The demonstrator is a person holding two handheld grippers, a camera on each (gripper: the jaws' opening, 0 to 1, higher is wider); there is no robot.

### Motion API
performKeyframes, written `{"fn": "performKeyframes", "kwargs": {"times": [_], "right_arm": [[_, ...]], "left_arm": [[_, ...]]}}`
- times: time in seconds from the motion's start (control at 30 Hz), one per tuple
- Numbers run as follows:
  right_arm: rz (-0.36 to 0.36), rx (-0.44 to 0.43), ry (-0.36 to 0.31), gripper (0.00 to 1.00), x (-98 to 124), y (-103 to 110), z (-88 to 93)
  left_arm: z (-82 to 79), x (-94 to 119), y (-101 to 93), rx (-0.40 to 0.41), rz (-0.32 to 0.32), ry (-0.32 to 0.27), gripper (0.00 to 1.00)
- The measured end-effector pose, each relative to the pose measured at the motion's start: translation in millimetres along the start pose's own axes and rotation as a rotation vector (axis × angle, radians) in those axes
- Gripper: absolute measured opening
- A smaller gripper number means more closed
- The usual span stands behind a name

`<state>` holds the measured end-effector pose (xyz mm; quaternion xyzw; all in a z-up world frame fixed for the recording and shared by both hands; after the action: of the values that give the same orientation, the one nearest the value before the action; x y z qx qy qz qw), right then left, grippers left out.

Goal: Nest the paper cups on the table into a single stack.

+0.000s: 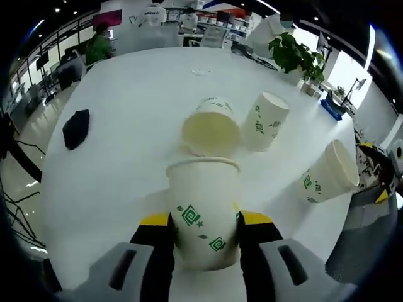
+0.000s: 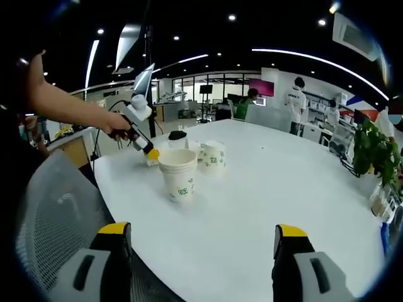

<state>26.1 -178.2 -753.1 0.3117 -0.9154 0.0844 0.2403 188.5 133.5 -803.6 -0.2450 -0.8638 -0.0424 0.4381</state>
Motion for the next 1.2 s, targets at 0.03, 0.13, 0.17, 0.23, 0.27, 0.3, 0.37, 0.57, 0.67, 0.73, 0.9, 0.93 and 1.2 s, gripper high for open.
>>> {"fn": "performKeyframes", "kwargs": {"times": [0.03,0.13,0.17,0.23,0.27,0.3,0.37,0.57,0.67,0.73,0.9,0.93,1.2], "right_arm": [[-0.001,-0.001,0.001,0.95,0,0,0.1],[-0.003,-0.008,0.000,0.95,0,0,-0.2],[-0.004,-0.008,0.003,0.95,0,0,-0.2],[-0.007,-0.008,0.004,0.95,0,0,-0.8],[-0.009,-0.006,0.006,0.95,1,1,-1.0],[-0.011,-0.001,0.005,0.95,1,1,-1.4],[-0.011,0.006,0.006,0.95,2,-1,-2.4],[-0.018,0.022,-0.011,0.93,7,-2,-13.1],[-0.031,0.026,-0.030,0.91,9,0,-22.9],[-0.047,0.019,-0.058,0.88,10,1,-31.5],[-0.082,0.024,-0.083,0.87,10,5,-50.3],[-0.094,0.019,-0.093,0.87,11,6,-55.8],[-0.184,-0.005,-0.126,0.80,11,21,-84.8]], "left_arm": [[0.1,2,-0.2,-0.001,0.002,-0.004,0.38],[-0.9,7,-0.4,0.003,0.004,-0.020,0.38],[-1.2,11,-0.2,0.002,0.004,-0.030,0.38],[-2.0,17,-0.9,0.000,0.006,-0.045,0.38],[-3.0,20,-1.2,-0.002,0.006,-0.053,0.38],[-4.2,24,-3.2,-0.006,0.007,-0.059,0.38],[-7.4,31,-7.2,-0.013,0.007,-0.077,0.38],[-15.3,47,-21.3,-0.044,0.032,-0.118,0.38],[-21.3,58,-40.1,-0.075,0.049,-0.130,0.38],[-24.1,62,-45.6,-0.097,0.061,-0.135,0.38],[-32.2,76,-64.3,-0.136,0.094,-0.162,0.38],[-34.0,80,-68.8,-0.151,0.102,-0.168,0.38],[-49.5,103,-106.8,-0.252,0.192,-0.230,0.38]]}}
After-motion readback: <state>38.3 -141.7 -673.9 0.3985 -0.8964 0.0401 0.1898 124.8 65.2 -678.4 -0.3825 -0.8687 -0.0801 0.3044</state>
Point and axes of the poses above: the point that each gripper's makers call its tool centre point, and the gripper's own axes: x roughly backward along the fingers, y roughly to its left, z roughly out of its underside, the point moved 3 cm from there along x, roughly backward along the fingers, and after that the axes turned 1 degree about -x, right-handed, at the moved point
